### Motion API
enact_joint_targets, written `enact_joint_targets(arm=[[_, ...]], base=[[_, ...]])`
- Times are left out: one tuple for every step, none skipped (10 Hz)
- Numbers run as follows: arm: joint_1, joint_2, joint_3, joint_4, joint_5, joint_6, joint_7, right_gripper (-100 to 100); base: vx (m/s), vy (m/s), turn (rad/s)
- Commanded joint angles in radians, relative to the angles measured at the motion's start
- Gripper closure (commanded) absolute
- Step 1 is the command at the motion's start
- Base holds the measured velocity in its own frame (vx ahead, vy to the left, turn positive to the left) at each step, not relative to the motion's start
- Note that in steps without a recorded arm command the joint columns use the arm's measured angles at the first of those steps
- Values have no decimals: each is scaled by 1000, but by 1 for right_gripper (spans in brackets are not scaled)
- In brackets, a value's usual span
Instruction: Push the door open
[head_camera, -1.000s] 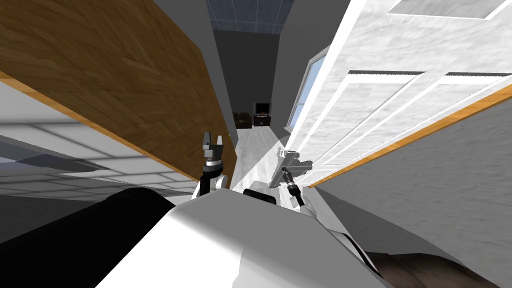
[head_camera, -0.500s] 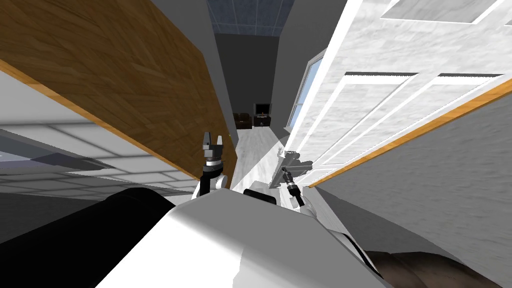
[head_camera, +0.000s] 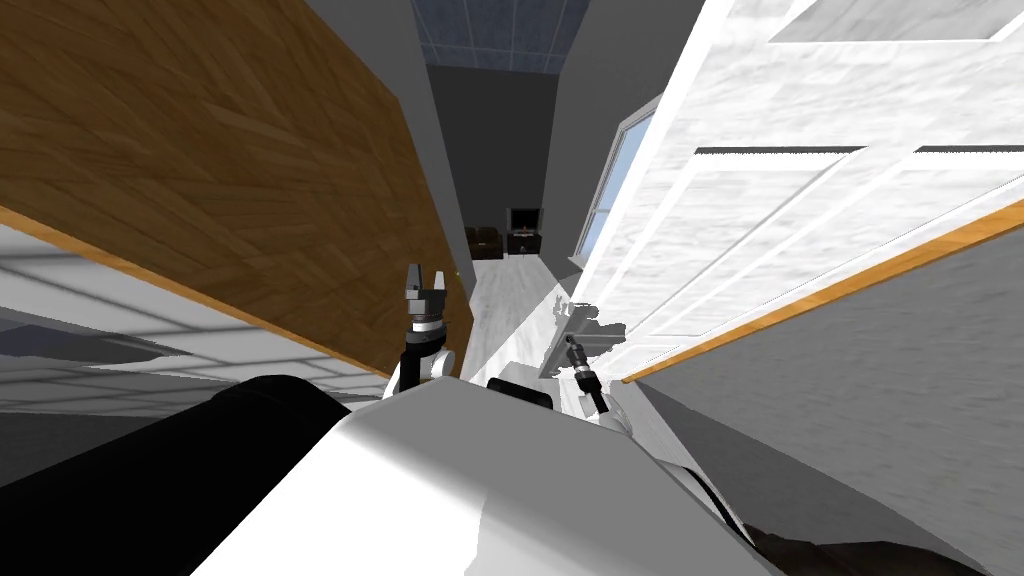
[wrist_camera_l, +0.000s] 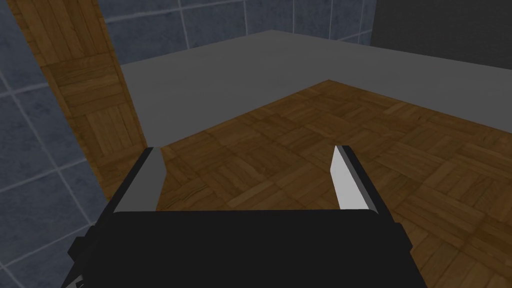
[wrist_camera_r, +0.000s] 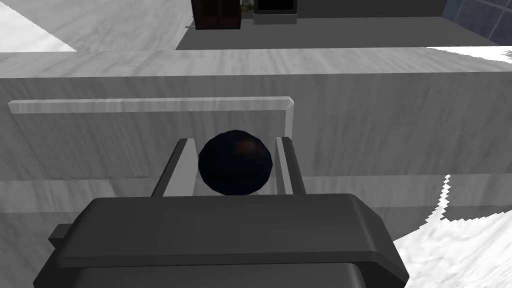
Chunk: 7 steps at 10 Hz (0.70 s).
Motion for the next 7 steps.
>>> enact_joint_targets(arm=[[-3, -4, -20, -12, -16, 10, 14, 100], [-4, -3, -29, -12, -24, 14, 22, 100], [-4, -1, -39, -11, -32, 18, 31, 100], [-5, 0, -49, -10, -41, 22, 40, 100], [-5, 2, -59, -10, -51, 26, 49, 100], [-6, 4, -69, -9, -60, 31, 58, 100], [-6, 4, -69, -9, -60, 31, 58, 100]], base=[[182, 74, -28], [179, 63, -24], [218, 77, -21], [204, 100, -44], [195, 115, -70], [200, 110, -35], [129, 47, -21]])
